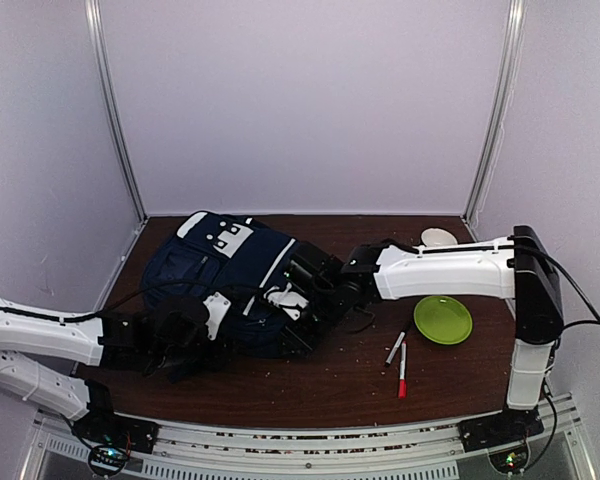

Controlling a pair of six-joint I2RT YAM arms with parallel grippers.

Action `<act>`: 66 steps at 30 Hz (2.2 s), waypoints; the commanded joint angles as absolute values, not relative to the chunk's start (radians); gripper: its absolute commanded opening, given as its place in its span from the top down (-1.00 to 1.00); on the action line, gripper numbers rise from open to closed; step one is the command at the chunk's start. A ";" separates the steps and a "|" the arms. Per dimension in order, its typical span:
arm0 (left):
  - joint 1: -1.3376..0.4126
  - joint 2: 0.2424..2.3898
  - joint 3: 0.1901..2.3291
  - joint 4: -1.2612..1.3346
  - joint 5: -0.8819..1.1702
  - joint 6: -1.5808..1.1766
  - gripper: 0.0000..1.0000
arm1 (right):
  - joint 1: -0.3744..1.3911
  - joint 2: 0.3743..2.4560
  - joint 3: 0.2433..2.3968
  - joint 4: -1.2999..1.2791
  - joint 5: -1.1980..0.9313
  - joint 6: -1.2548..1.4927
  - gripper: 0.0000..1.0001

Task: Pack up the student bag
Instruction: Grab the largest pocket of the student bag, then hold the largest pocket of the student bag.

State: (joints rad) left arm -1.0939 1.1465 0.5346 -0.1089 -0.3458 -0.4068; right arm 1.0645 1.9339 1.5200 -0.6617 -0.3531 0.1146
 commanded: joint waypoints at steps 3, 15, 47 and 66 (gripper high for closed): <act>-1.088 1.079 0.505 -0.092 -0.444 -0.446 -0.03 | 1.139 1.956 1.566 -0.705 -0.075 0.080 -0.09; -1.088 0.954 0.444 -0.093 -0.499 -0.473 -0.05 | 1.170 2.096 1.684 -0.752 0.057 0.126 0.15; -1.138 1.258 0.583 0.212 -0.326 0.019 -0.34 | 0.998 1.850 1.461 -0.639 -0.573 -0.011 1.00; -1.232 1.427 0.732 0.151 -0.356 0.194 -0.22 | 0.961 1.819 1.430 -0.622 -0.705 -0.018 1.00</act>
State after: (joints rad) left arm -1.1549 1.4662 0.6910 0.1879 -0.3157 0.1417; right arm 0.9558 1.8790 1.4334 -0.6159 -0.5972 -0.0021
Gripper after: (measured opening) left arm 0.606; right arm 0.030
